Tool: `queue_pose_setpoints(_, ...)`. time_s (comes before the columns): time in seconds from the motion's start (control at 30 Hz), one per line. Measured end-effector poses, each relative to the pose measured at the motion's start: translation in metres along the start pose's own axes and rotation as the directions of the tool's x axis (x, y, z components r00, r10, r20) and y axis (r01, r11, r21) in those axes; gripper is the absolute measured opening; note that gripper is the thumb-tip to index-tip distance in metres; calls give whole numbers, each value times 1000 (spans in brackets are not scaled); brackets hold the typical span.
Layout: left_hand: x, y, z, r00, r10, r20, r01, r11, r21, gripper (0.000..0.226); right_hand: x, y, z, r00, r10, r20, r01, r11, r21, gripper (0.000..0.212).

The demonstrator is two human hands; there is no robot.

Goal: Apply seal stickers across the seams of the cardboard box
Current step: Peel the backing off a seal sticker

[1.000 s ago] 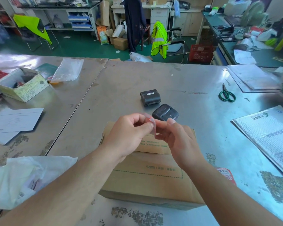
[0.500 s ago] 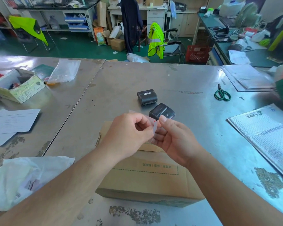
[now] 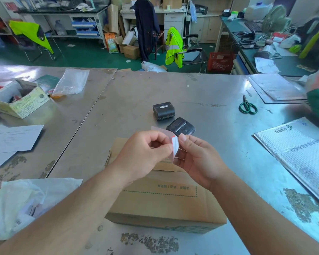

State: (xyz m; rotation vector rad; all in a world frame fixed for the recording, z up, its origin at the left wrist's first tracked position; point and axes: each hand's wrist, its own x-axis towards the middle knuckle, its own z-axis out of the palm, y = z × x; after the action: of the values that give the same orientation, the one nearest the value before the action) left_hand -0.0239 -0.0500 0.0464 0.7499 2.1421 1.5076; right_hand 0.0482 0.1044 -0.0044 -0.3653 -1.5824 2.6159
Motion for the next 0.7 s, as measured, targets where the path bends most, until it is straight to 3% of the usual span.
queue_pose_setpoints(0.07,3,-8,-2,996,-57,63,71,970,-234,7,-2,0,-3,1000,-1,-7,1,1000,5,27)
queue_pose_setpoints(0.17,8,-22,-7,983,-98,155,174,769,-616,30,-4,0,-8,999,-1,-53,2,1000,20,34)
queue_pose_setpoints(0.23,9,-26,-11,979,-106,175,201,666,-718,41,-5,-2,-12,995,12,-98,-6,998,56,35)
queue_pose_setpoints(0.37,6,-32,-13,973,-170,159,228,563,-794,17,-8,-6,-17,989,17,-145,-2,995,102,34)
queue_pose_setpoints(0.47,4,-37,-12,969,-194,153,238,570,-786,15,-9,-5,-15,988,-19,-156,23,999,28,35)
queue_pose_setpoints(0.6,3,-40,-6,961,-210,182,275,610,-744,23,-12,-3,-11,983,-48,-178,34,996,-82,24)
queue_pose_setpoints(0.7,2,-35,-1,952,-239,191,305,690,-656,56,-15,-1,-10,982,-54,-183,30,991,-132,26)
